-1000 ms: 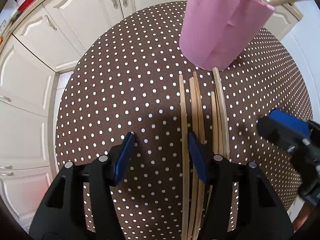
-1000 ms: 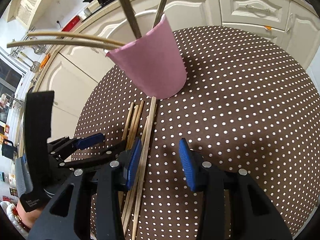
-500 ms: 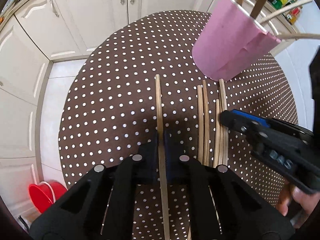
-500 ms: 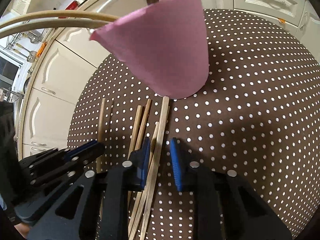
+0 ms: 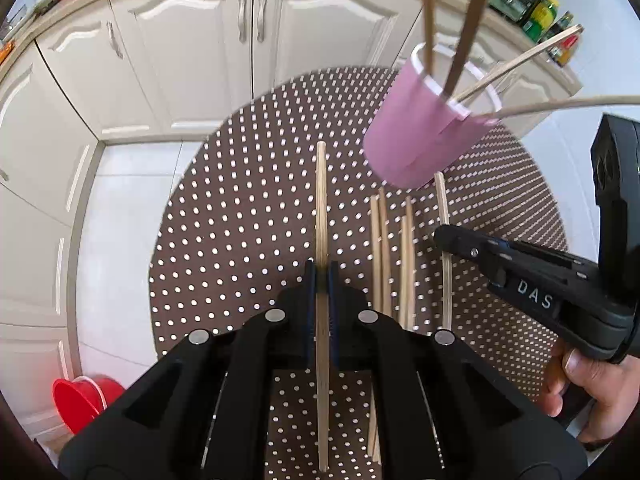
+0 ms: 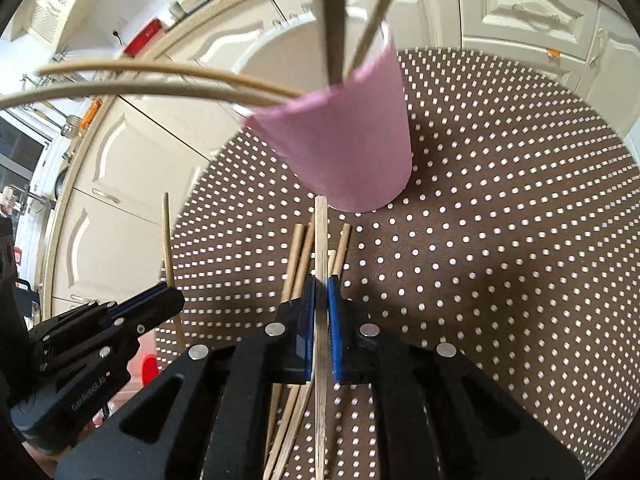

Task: Organize utensils
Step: 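Close the right gripper on one wooden chopstick and lift it, then raise the chopstick upright over the pink cup and open the right gripper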

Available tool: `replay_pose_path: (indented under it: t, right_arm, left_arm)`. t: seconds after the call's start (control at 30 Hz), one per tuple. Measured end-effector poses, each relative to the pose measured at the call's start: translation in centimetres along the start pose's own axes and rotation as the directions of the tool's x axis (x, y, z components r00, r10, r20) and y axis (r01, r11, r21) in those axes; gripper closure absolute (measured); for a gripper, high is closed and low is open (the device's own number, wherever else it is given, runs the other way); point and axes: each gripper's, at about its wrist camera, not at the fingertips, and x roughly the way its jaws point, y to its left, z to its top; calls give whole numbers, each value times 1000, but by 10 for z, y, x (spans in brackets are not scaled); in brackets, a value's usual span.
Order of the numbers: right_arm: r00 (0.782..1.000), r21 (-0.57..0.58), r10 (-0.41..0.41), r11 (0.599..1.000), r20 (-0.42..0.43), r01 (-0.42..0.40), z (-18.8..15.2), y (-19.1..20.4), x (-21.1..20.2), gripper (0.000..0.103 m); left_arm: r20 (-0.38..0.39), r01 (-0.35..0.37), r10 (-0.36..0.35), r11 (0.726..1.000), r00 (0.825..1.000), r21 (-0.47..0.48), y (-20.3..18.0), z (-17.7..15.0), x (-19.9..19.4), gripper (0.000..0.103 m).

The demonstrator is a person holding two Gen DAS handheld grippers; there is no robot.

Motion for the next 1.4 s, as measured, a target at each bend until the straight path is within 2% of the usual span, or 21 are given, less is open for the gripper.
replay_pose_path:
  t: [0.17, 0.37, 0.57, 0.73, 0.87, 1.1, 1.3, 1.4]
  right_arm:
    - [995, -9, 13, 1000, 99, -12, -7, 6, -47, 98]
    - [973, -52, 2, 999, 230, 11, -22, 22, -103, 98]
    - [950, -99, -17, 994, 313, 50, -29, 40, -135, 98]
    - [928, -121, -24, 990, 371, 74, -38, 45, -156, 98]
    - [897, -143, -31, 984, 440, 104, -36, 52, -177, 98]
    - [841, -153, -38, 978, 540, 143, -11, 52, -202, 98]
    - [792, -180, -25, 969, 610, 168, 20, 48, -217, 98]
    - [778, -189, -13, 968, 628, 168, 36, 47, -217, 98]
  left_arm:
    - [72, 21, -21, 1000, 997, 7, -1, -1, -39, 97]
    - [146, 49, -50, 999, 988, 10, -2, -6, -83, 97]
    - [220, 73, -76, 997, 973, 25, -10, -13, -119, 97]
    - [282, 108, -117, 993, 952, 47, -22, -13, -150, 97]
    - [325, 142, -153, 988, 933, 59, -34, -6, -169, 97]
    - [386, 187, -200, 980, 901, 71, -50, 18, -187, 97]
    - [441, 198, -210, 978, 873, 73, -60, 45, -198, 97]
    - [463, 193, -202, 979, 863, 67, -63, 59, -199, 97]
